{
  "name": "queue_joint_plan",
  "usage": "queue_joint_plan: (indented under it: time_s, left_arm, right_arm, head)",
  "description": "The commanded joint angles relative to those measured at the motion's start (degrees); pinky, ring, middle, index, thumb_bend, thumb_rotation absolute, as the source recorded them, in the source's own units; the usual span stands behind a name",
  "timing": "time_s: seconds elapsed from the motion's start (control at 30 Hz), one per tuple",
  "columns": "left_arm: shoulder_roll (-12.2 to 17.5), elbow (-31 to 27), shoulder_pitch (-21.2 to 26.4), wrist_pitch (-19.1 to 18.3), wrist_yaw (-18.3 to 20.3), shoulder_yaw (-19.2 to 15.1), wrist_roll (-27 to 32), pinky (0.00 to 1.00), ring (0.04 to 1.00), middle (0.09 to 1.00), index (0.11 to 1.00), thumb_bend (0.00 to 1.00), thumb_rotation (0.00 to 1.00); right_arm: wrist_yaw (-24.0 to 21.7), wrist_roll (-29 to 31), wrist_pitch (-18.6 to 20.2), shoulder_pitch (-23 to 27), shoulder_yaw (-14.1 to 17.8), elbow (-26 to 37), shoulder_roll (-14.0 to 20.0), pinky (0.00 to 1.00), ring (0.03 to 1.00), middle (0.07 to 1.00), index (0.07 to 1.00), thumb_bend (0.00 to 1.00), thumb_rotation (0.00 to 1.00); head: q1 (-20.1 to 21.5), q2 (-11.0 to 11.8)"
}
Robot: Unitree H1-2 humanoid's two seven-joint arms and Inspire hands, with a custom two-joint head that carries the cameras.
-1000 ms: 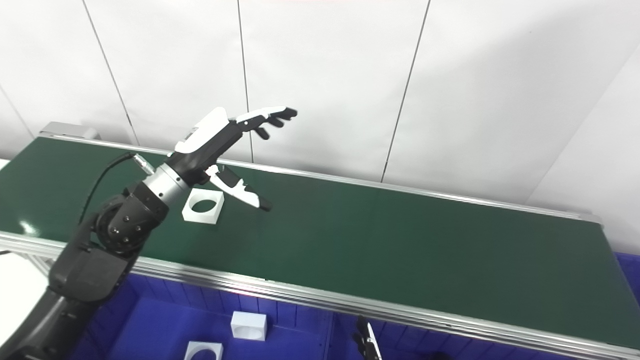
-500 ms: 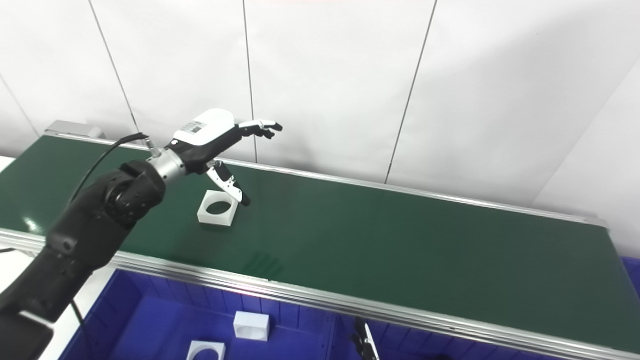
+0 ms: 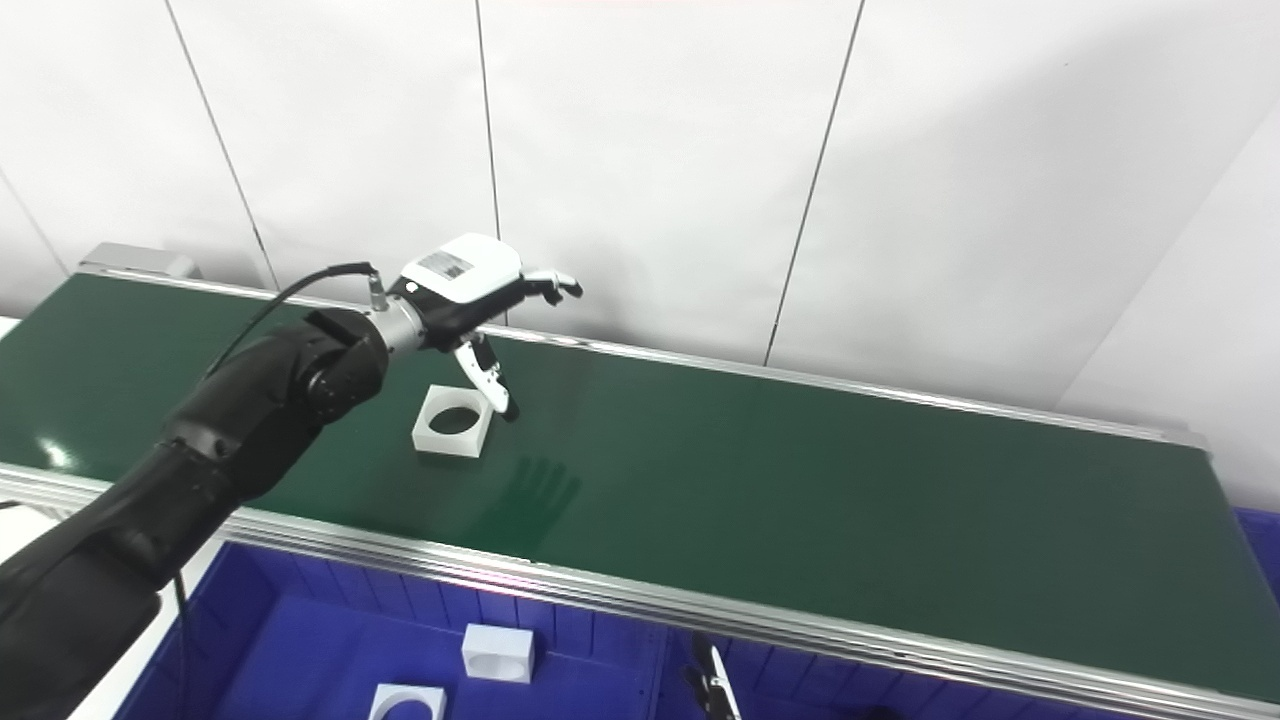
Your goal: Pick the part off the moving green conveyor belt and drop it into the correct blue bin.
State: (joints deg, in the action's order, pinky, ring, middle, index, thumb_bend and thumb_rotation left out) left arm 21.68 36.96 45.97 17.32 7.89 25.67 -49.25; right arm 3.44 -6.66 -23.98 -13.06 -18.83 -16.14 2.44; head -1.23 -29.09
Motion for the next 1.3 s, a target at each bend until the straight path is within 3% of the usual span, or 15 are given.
queue_joint_plan:
  time_s: [0.0, 0.27, 0.4, 0.7, 0.93, 1.1, 1.27]
  left_arm:
    - [-0.1, 0.4, 3.9, -0.6, -2.8, 0.1, -0.4, 0.75, 0.795, 0.796, 0.862, 1.00, 0.32]
    - [-3.5, 5.0, 2.7, -6.9, -7.4, -0.1, -0.6, 0.76, 0.809, 0.811, 0.844, 1.00, 0.28]
    - [-5.1, 6.8, 1.7, -9.7, -7.5, -0.8, 1.4, 0.75, 0.809, 0.822, 0.849, 1.00, 0.24]
    - [-6.6, 11.7, 0.7, -11.9, -9.2, 2.3, 0.7, 0.74, 0.820, 0.835, 0.866, 1.00, 0.26]
    - [-6.9, 15.8, 1.1, -11.4, -10.1, 3.5, 2.0, 0.72, 0.816, 0.843, 0.863, 1.00, 0.28]
    - [-7.1, 19.0, 2.0, -12.4, -7.6, 7.5, -0.5, 0.73, 0.830, 0.858, 0.859, 1.00, 0.32]
    - [-7.1, 22.2, 3.7, -12.5, -6.6, 12.8, -2.6, 0.83, 0.890, 0.900, 0.864, 1.00, 0.36]
  right_arm:
    - [0.7, -0.2, -2.9, 0.0, -0.7, 1.9, -0.7, 0.96, 0.950, 0.992, 1.000, 0.80, 1.00]
    - [0.8, -0.4, -2.9, -0.7, -1.5, 3.3, -1.3, 0.98, 0.959, 0.989, 1.000, 0.81, 0.98]
    - [0.7, -0.9, -2.9, -1.3, -1.4, 4.2, -1.8, 0.98, 0.956, 0.981, 0.996, 0.82, 0.96]
    - [-1.3, 0.0, -2.8, -3.0, -0.9, 6.1, -2.7, 0.97, 0.960, 0.989, 0.991, 0.88, 0.92]
    - [-1.9, -0.6, -2.8, -4.0, -1.1, 7.5, -3.1, 1.00, 0.963, 0.987, 0.992, 0.86, 0.92]
    - [-2.2, -1.4, -2.3, -5.1, -1.1, 8.9, -3.6, 0.98, 0.966, 0.988, 0.988, 0.89, 0.92]
    - [-2.2, -2.1, -2.4, -6.3, -1.4, 10.1, -3.9, 0.98, 0.959, 0.986, 0.981, 0.87, 0.92]
  head:
    - [0.2, -0.1]
    - [1.3, -0.6]
    - [1.8, -0.9]
    - [2.9, -1.6]
    - [3.9, -2.3]
    - [4.9, -3.0]
    - [5.8, -3.5]
